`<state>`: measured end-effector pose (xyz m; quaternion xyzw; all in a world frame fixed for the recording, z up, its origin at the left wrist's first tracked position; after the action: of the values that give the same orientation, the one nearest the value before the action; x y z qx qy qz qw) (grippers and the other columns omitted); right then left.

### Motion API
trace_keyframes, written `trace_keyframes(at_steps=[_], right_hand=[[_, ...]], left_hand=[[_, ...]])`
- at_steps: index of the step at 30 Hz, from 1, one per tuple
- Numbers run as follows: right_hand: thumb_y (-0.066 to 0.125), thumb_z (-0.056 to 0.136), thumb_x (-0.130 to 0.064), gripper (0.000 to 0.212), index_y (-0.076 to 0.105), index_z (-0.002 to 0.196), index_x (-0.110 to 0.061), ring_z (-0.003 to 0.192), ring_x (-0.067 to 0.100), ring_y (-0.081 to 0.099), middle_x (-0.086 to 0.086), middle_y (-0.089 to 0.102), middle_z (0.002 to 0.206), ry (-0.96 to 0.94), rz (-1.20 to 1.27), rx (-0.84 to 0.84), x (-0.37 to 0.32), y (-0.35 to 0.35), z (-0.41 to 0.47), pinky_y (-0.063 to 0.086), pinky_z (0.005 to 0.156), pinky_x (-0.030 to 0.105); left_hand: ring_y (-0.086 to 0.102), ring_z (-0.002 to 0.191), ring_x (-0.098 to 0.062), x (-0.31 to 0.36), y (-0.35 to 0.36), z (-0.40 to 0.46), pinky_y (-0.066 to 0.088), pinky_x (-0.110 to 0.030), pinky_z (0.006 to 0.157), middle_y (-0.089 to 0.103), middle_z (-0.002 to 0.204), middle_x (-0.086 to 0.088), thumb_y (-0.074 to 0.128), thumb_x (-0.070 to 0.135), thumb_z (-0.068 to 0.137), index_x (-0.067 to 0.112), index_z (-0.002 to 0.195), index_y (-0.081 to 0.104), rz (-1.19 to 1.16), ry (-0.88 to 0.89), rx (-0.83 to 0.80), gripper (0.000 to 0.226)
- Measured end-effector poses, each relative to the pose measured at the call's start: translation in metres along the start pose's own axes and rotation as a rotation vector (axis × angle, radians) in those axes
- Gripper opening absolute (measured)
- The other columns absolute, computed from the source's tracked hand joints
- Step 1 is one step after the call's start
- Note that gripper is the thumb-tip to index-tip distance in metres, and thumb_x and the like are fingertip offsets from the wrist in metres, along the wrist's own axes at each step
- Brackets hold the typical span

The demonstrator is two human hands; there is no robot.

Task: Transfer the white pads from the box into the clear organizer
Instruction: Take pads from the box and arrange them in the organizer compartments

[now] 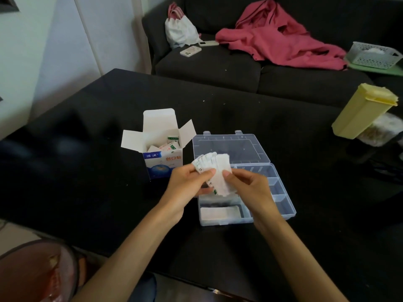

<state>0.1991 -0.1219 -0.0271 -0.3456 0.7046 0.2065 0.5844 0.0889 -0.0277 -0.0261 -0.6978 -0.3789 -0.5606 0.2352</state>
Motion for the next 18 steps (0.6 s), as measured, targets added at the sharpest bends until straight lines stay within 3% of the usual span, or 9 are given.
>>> trace_keyframes(at_steps=[3,8,11,14,18], right_hand=[[0.061,0.088,-0.022,0.01,0.063,0.097,-0.019,0.09,0.012,0.065,0.002,0.068,0.101,-0.014,0.014,0.086,-0.002,-0.009,0.002,0.054,0.069,0.02],[0.067,0.083,-0.019,0.017,0.057,0.094,-0.026,0.093,0.018,0.068,0.006,0.068,0.108,0.04,-0.035,-0.048,-0.003,-0.007,0.004,0.059,0.07,0.03],[0.068,0.082,-0.016,0.022,0.06,0.099,-0.025,0.091,0.018,0.069,0.007,0.069,0.109,0.014,-0.017,-0.013,-0.004,-0.011,0.004,0.059,0.069,0.03],[0.066,0.083,-0.014,0.022,0.061,0.102,-0.024,0.089,0.017,0.069,0.005,0.069,0.106,0.027,0.034,0.012,-0.001,-0.013,0.004,0.059,0.068,0.029],[0.063,0.085,-0.013,0.032,0.059,0.115,-0.024,0.083,0.005,0.066,-0.012,0.066,0.093,-0.045,-0.027,-0.009,-0.014,-0.028,0.007,0.055,0.064,0.02]], left_hand=[[0.071,0.082,-0.012,0.001,0.002,0.0,0.056,-0.019,0.063,0.074,0.091,-0.004,0.062,0.01,0.088,0.016,0.1,0.066,0.013,-0.025,-0.044,0.013],[0.069,0.066,-0.001,0.002,-0.005,0.0,0.051,-0.012,0.053,0.071,0.068,0.011,0.072,0.016,0.081,0.024,0.083,0.066,0.106,0.054,0.054,0.01],[0.071,0.074,-0.007,-0.002,-0.001,0.002,0.056,-0.018,0.062,0.074,0.079,0.004,0.068,0.016,0.084,0.019,0.091,0.068,0.077,-0.036,-0.007,0.007],[0.071,0.077,-0.009,-0.003,0.0,0.001,0.055,-0.018,0.06,0.073,0.086,0.0,0.063,0.011,0.088,0.014,0.095,0.067,0.059,-0.092,-0.058,0.009],[0.07,0.083,-0.01,0.004,-0.016,0.003,0.056,-0.018,0.062,0.071,0.097,-0.002,0.06,0.01,0.09,0.013,0.104,0.065,0.073,-0.051,0.03,0.015]])
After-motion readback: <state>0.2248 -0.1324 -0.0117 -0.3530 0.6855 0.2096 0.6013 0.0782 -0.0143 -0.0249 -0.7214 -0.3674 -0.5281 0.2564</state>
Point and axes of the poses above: each hand's wrist, its own z-axis towards the middle knuckle, its own y-axis out of the palm, x = y × z, the point moved 7 cm from there along z, towards the middle knuckle
